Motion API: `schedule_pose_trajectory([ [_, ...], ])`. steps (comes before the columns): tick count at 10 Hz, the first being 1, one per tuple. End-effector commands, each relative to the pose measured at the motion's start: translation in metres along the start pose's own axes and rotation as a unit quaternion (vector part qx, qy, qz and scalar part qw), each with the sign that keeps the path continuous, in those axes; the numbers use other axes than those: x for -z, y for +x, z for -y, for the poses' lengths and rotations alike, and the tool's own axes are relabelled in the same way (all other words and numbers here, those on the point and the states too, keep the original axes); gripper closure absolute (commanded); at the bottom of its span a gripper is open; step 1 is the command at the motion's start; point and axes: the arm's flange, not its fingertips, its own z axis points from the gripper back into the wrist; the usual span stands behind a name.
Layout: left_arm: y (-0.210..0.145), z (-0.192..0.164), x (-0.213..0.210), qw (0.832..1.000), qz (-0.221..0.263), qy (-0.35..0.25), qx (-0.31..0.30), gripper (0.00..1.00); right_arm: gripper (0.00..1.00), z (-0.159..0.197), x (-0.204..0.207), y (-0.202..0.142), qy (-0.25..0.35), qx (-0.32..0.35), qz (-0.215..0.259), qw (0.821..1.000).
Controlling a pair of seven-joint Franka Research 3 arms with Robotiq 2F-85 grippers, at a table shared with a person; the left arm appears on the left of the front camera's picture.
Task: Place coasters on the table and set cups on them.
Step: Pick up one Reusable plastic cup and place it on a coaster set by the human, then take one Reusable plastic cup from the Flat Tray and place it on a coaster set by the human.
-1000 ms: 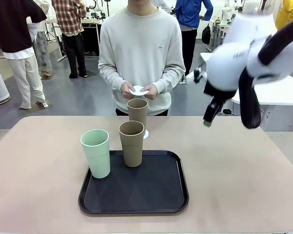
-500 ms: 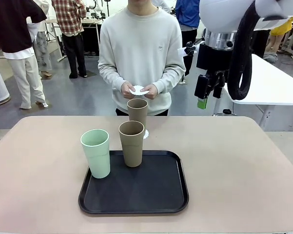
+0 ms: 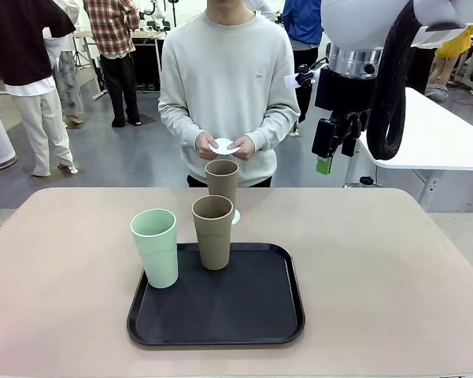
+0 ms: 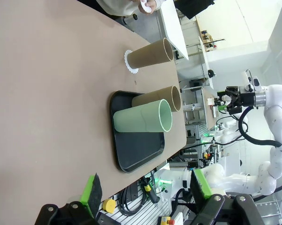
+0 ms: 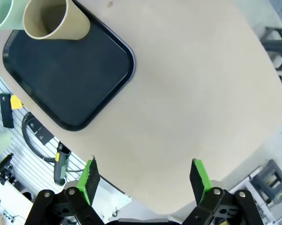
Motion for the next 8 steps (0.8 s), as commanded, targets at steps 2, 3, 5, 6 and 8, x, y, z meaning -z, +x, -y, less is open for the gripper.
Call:
schedule_pose_trajectory([
  [2, -0.0009, -0.0015, -0.0008, 1.000, 0.003, -0.006, 0.007, 0.00, 0.00, 0.0006, 0.0017, -0.0036, -0.001, 0.001, -0.004, 1.000],
  [3, -0.0009, -0.0015, -0.0008, 1.000, 0.003, -0.006, 0.007, 0.00, 0.00, 0.0006, 0.0017, -0.0036, -0.001, 0.001, -0.004, 1.000],
  [5, -0.0009, -0.0015, -0.0008, 1.000, 0.003, -0.006, 0.007, 0.00, 0.00, 0.0006, 0.0017, -0.0036, -0.001, 0.001, -0.004, 1.000],
  [6, -0.0009, -0.0015, -0.0008, 1.000, 0.003, -0.006, 0.007, 0.00, 0.00, 0.0006, 0.0017, -0.0036, -0.001, 0.001, -0.004, 1.000],
  [8, -0.0009, -0.0015, -0.0008, 1.000, 0.003, -0.006, 0.007, 0.00, 0.00, 0.0006, 0.0017, -0.0036, -0.001, 0.001, -0.004, 1.000],
])
